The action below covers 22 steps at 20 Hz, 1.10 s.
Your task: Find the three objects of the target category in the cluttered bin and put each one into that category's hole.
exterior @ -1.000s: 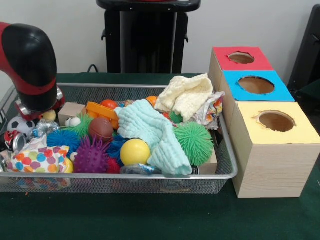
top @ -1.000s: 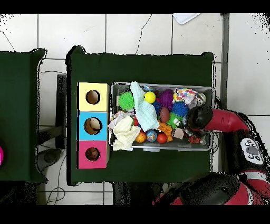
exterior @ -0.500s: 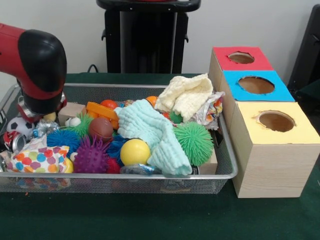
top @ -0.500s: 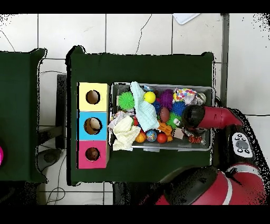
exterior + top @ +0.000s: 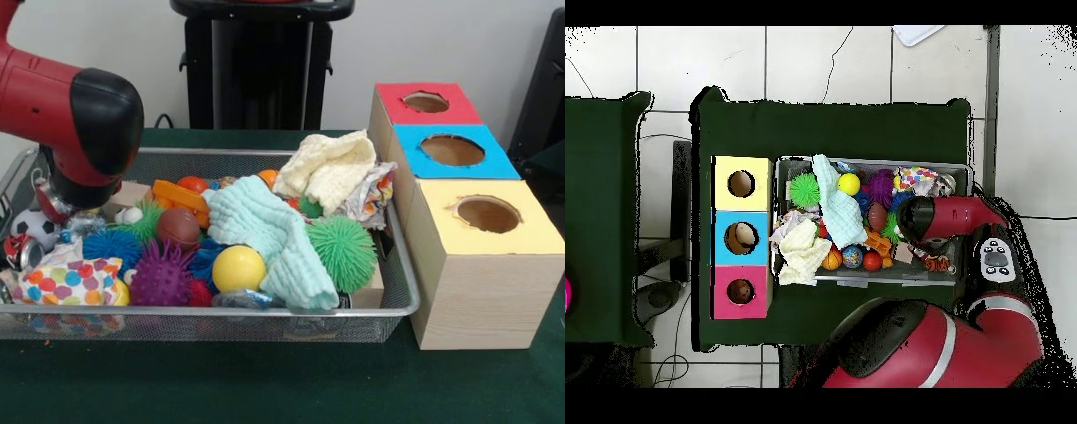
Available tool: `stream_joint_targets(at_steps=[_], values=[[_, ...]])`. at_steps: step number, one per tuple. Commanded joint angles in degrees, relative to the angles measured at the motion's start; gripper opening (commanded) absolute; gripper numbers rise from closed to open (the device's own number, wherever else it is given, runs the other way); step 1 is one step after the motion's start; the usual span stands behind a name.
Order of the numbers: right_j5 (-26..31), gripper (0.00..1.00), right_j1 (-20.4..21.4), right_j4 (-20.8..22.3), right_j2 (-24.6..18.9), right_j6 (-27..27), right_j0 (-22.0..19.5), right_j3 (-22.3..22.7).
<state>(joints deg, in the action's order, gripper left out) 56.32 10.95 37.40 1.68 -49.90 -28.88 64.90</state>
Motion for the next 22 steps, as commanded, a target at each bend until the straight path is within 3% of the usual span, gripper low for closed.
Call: stream_joint_targets(at_steps=[1, 3, 4, 7, 10, 14, 22], values=[[-12.3, 1.00, -6.8, 5.4, 2.3, -16.1, -0.1, -6.8], [-12.9, 1.00, -6.7, 4.5, 2.3, -16.1, -0.2, -6.3], [-13.2, 0.00, -6.6, 3.9, 2.5, -15.6, -0.2, -6.2], [-14.8, 0.00, -6.0, 2.6, 1.6, -15.7, -1.1, -5.2], [-16.1, 0.00, -4.1, 1.4, 0.1, -12.1, -2.3, -3.2], [-17.3, 0.00, 0.4, -2.7, -3.0, -9.9, -5.2, 2.0], [-16.7, 0.00, 15.8, -16.9, -17.0, -0.6, -15.6, 18.3]])
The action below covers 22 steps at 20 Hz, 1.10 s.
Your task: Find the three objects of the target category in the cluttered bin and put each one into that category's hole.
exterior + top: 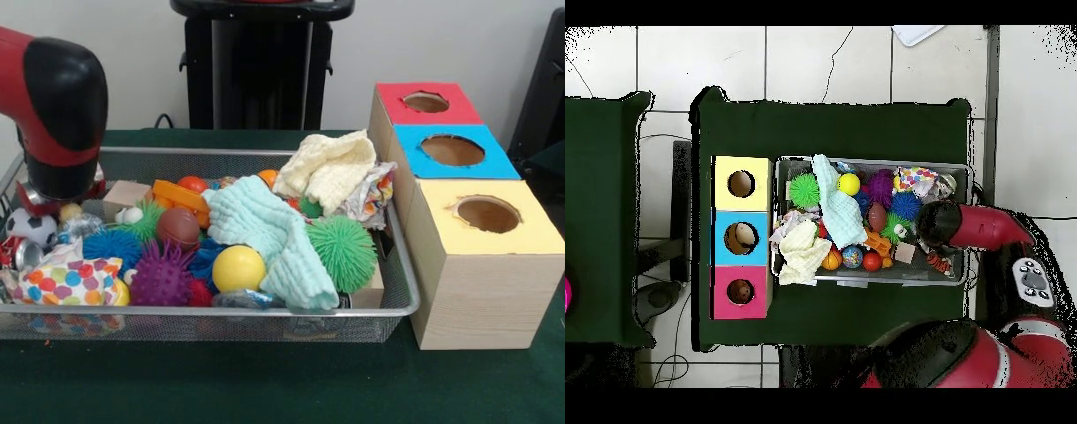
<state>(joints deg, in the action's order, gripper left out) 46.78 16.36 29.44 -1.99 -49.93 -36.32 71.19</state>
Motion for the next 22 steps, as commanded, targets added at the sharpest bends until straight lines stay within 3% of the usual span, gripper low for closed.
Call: stream_joint_targets(at_steps=[1, 7, 18, 22], values=[[-7.1, 0.00, 11.7, -10.0, -14.7, 0.1, -9.3, 13.4], [-9.5, 0.00, 16.1, -15.7, -24.9, 1.9, -16.4, 19.3], [-7.8, 0.00, 16.3, -16.1, -28.1, 0.4, -18.9, 20.1], [-7.5, 0.00, 16.2, -17.6, -28.8, -2.4, -19.6, 20.9]])
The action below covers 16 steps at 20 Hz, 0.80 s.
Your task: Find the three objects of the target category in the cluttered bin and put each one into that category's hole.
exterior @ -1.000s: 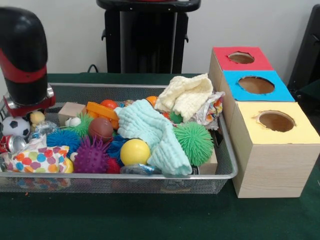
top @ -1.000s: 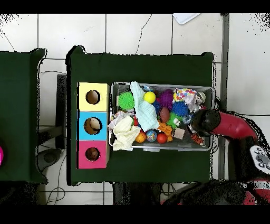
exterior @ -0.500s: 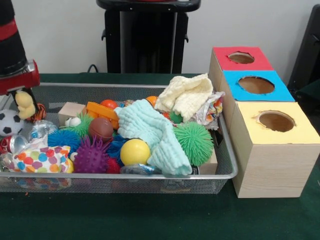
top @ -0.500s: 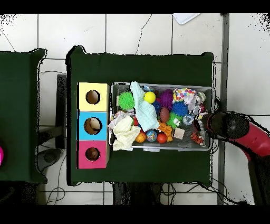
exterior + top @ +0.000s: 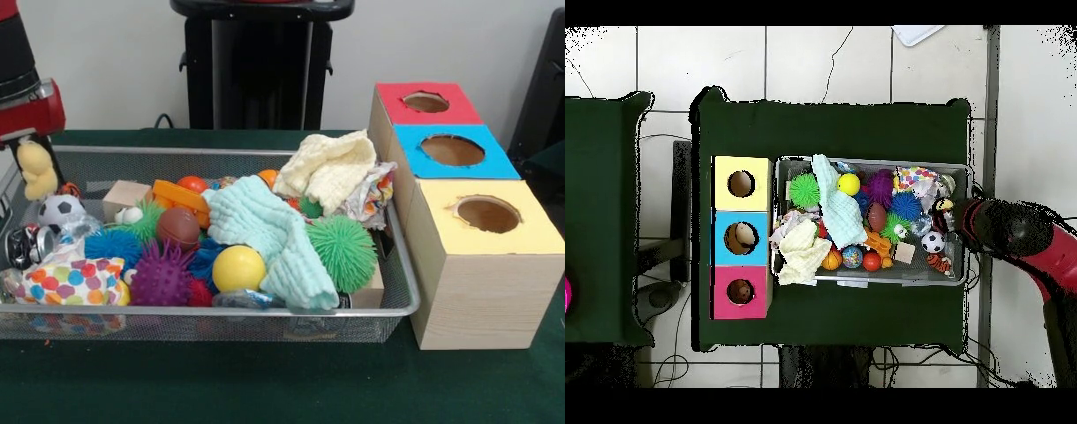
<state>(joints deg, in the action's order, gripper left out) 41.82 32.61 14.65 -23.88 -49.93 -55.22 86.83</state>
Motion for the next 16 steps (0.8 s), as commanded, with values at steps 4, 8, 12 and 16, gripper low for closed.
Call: stream_joint_targets(at_steps=[4, 8, 12, 16], values=[[1.4, 0.00, 0.3, -5.2, -5.1, -7.3, 1.1, 5.8], [2.3, 0.00, 1.1, -9.8, -5.4, -11.0, 1.6, 8.8], [2.7, 0.00, 0.9, -11.0, -3.3, -11.8, 3.4, 8.7], [5.1, 0.00, 1.6, -10.9, -0.7, -11.6, 5.4, 8.0]])
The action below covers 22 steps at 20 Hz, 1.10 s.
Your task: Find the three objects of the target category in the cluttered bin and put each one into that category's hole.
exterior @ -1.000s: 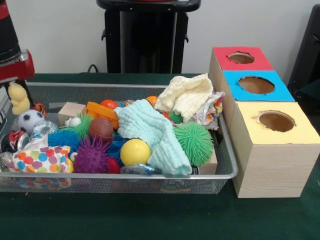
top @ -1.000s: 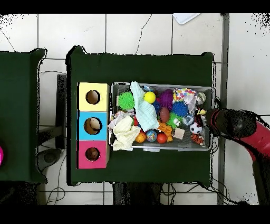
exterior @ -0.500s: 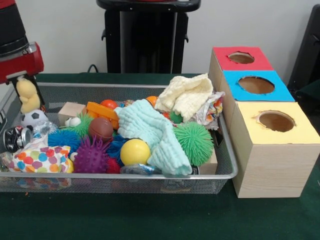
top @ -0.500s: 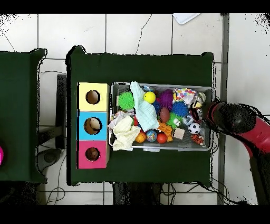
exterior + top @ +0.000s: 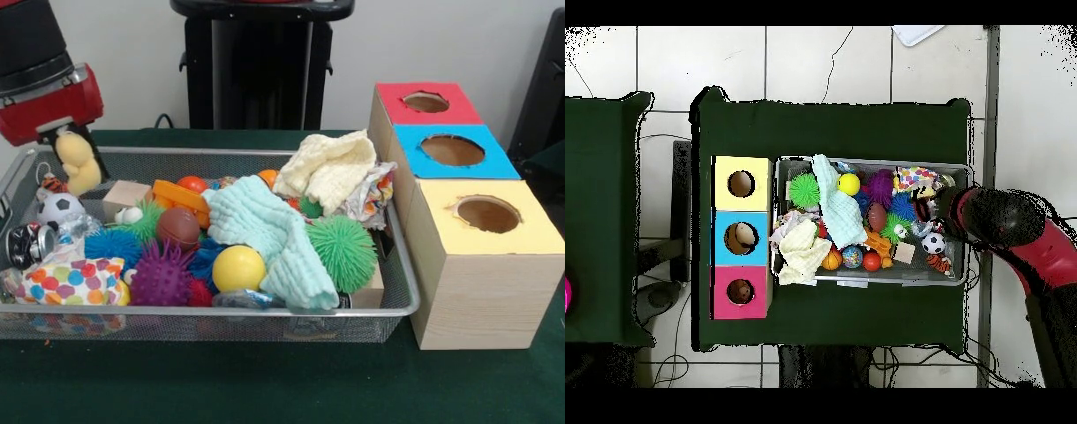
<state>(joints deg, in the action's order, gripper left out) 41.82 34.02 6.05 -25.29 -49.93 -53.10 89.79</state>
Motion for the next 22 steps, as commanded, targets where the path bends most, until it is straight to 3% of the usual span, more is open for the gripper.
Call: stream_joint_targets(at_steps=[1, 9, 10, 13, 14, 22], values=[[5.3, 0.00, 0.1, -2.2, 1.2, -11.4, 3.5, 4.8], [8.5, 0.00, -1.8, 3.7, 8.2, -8.8, 7.1, 1.5], [-0.1, 0.00, -10.0, 5.8, 9.3, -9.6, 7.3, 2.1], [-2.5, 0.00, -10.2, 2.4, 9.1, -12.1, 5.8, 6.9], [0.0, 0.00, -9.5, 0.5, 9.0, -13.5, 6.5, 6.4], [3.4, 0.00, -3.4, -10.4, 8.6, -21.4, 9.1, 16.1]])
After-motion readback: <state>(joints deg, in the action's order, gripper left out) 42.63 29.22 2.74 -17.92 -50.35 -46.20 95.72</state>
